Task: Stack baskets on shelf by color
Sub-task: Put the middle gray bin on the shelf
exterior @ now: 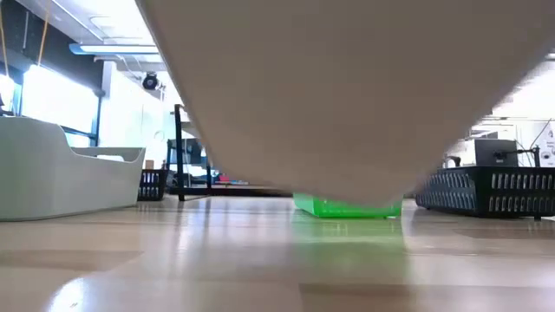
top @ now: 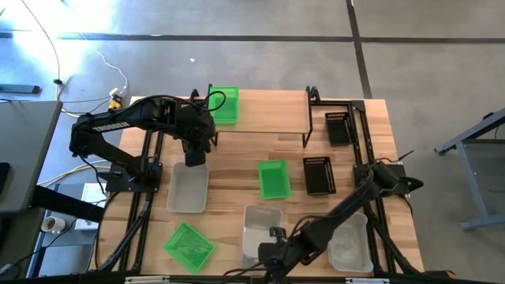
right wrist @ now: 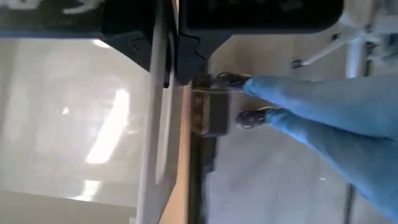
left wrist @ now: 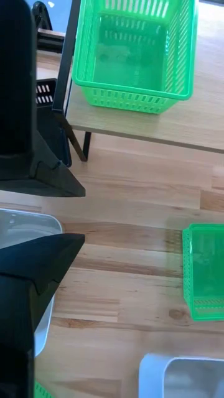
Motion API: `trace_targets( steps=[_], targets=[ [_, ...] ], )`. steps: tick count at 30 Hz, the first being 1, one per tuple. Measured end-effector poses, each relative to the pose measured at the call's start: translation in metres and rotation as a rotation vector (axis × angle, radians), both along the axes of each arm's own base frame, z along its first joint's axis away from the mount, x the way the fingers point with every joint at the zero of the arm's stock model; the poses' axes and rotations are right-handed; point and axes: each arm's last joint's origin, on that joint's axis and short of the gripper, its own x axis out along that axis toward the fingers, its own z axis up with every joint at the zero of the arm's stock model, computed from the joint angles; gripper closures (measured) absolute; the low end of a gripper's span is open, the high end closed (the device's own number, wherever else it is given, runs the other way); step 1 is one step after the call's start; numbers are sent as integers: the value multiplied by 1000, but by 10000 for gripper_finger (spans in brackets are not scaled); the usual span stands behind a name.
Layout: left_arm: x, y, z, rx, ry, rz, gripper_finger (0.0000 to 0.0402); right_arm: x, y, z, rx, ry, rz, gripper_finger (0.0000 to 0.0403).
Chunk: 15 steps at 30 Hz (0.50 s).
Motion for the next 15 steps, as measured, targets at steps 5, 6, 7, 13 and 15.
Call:
trace_targets(
  steps=[5, 6, 7, 13, 15],
  targets=[
    [0, 0, 0, 0, 0, 0, 305, 4, -7, 17, -65, -26, 16, 403],
    [0, 0, 0, 0, 0, 0, 305, 4, -9, 20, -94, -33, 15, 403],
    [0, 0, 0, 0, 0, 0, 305, 5, -12, 23, -125, -37, 10, 403],
    [0, 0, 0, 0, 0, 0, 305, 9, -39, 45, -336, -42, -33, 403],
    [0, 0, 0, 0, 0, 0, 305, 9, -48, 53, -396, -45, -34, 403]
  ],
)
